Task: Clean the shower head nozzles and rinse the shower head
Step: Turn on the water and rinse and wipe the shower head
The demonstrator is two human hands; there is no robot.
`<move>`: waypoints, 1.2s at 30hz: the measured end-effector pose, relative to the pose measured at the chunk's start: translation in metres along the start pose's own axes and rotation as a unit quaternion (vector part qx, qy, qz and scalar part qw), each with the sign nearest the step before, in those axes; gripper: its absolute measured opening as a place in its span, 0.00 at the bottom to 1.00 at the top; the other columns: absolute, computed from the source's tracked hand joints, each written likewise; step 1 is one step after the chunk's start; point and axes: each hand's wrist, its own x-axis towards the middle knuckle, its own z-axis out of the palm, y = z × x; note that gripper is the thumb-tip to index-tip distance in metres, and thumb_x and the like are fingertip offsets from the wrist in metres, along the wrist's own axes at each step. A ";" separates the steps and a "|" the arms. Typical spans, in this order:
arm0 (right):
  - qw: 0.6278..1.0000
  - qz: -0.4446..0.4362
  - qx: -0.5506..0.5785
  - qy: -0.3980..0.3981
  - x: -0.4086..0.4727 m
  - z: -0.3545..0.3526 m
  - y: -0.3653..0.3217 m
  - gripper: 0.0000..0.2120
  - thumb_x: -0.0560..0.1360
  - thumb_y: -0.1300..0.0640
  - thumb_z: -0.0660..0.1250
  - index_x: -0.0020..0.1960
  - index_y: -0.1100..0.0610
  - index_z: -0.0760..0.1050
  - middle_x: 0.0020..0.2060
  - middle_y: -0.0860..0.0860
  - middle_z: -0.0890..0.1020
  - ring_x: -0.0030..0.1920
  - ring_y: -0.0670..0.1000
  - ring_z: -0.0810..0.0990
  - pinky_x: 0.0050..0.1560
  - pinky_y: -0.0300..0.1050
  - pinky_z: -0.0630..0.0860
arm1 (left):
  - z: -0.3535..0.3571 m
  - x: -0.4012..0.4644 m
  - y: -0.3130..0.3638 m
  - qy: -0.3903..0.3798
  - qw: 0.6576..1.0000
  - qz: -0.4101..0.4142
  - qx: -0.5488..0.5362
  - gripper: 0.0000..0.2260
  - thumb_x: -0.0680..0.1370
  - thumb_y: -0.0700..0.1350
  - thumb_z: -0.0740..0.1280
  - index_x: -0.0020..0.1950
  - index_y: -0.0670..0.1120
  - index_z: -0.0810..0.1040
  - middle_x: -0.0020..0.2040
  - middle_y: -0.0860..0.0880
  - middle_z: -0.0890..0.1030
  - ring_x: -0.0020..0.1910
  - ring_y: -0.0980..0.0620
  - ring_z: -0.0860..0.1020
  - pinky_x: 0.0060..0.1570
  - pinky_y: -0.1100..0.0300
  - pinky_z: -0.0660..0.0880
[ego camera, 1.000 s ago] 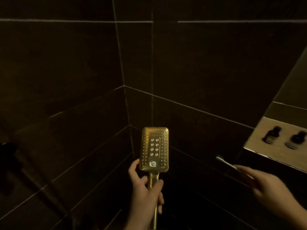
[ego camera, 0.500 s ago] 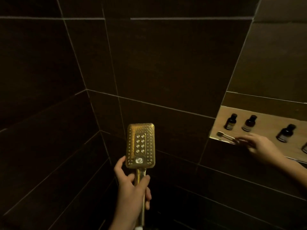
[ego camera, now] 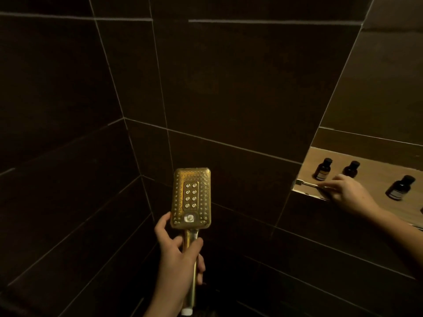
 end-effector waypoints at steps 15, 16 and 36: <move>0.914 -0.404 0.019 0.048 -0.028 -0.029 -0.353 0.10 0.74 0.42 0.58 0.50 0.44 0.75 0.41 0.41 0.77 0.38 0.43 0.79 0.35 0.39 0.78 | -0.097 -0.031 0.098 0.139 0.983 0.111 0.047 0.43 0.78 0.34 0.70 0.48 0.87 0.58 0.52 0.41 0.81 0.25 0.44 0.79 0.22 0.55 0.75; 0.894 -0.443 0.057 0.031 -0.029 -0.038 -0.392 0.09 0.75 0.43 0.60 0.51 0.43 0.74 0.42 0.40 0.77 0.39 0.41 0.79 0.37 0.38 0.78 | -0.112 -0.038 0.112 0.163 0.976 0.135 0.052 0.42 0.78 0.35 0.69 0.49 0.87 0.59 0.50 0.41 0.81 0.25 0.43 0.79 0.21 0.55 0.75; 0.690 -0.590 0.414 0.058 -0.039 -0.246 -0.766 0.08 0.78 0.52 0.67 0.55 0.54 0.79 0.42 0.47 0.81 0.45 0.48 0.80 0.43 0.44 0.75 | -0.270 -0.186 0.268 0.466 0.800 0.363 0.107 0.35 0.81 0.44 0.67 0.55 0.88 0.59 0.44 0.44 0.84 0.28 0.45 0.79 0.24 0.55 0.75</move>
